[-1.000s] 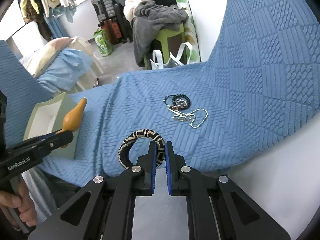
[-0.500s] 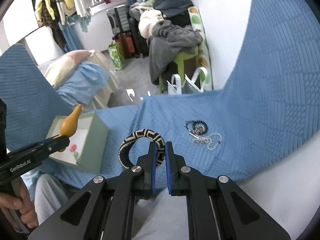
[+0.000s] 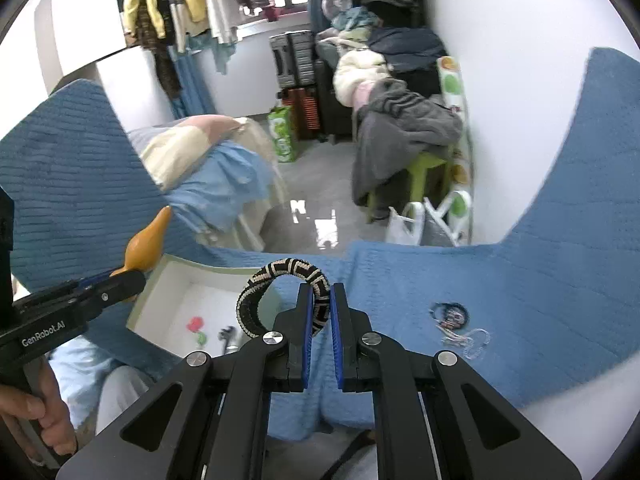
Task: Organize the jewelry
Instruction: 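Carry the orange charm and woven bracelet with both tools over the box, then open both tools to drop the orange charm and woven bracelet into the box, then move both open tools back toward the beaded bracelet and ball chain, then grasp the beaded bracelet with the left tool while the right tool grasps the ball chain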
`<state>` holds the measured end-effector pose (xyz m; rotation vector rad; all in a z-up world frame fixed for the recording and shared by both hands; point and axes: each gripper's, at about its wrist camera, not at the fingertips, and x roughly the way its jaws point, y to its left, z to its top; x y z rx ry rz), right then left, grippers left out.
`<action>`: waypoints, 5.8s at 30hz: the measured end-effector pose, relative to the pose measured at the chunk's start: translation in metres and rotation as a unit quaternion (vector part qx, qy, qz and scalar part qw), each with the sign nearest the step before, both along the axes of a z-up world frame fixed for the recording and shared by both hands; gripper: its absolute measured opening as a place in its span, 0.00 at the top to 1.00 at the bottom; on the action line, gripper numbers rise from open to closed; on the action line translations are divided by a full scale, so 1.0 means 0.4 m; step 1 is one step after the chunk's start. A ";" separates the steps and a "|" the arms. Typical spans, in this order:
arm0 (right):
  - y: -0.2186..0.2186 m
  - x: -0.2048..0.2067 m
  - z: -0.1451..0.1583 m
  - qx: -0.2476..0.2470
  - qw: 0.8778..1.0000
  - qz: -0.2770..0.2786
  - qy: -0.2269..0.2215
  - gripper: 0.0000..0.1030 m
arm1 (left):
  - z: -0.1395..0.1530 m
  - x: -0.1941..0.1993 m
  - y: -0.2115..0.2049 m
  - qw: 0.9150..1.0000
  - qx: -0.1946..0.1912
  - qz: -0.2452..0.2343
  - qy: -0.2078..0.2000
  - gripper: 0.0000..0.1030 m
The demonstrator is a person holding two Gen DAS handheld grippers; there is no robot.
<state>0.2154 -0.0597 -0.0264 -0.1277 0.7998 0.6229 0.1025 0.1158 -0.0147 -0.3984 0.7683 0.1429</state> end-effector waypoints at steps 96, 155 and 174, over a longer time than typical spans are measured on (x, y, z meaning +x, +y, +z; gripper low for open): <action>-0.088 -0.112 -0.005 0.031 0.999 -0.006 -0.020 0.76 | 0.060 -0.056 -0.094 0.999 0.014 -0.024 -0.034 0.39; -0.531 0.388 -0.557 -0.024 0.983 -0.066 0.171 0.76 | -0.557 0.642 -0.490 0.963 -0.083 -0.200 0.158 0.54; -0.552 0.429 -0.617 -0.036 0.977 -0.071 0.197 0.75 | -0.643 0.740 -0.677 0.926 0.074 -0.337 0.153 0.73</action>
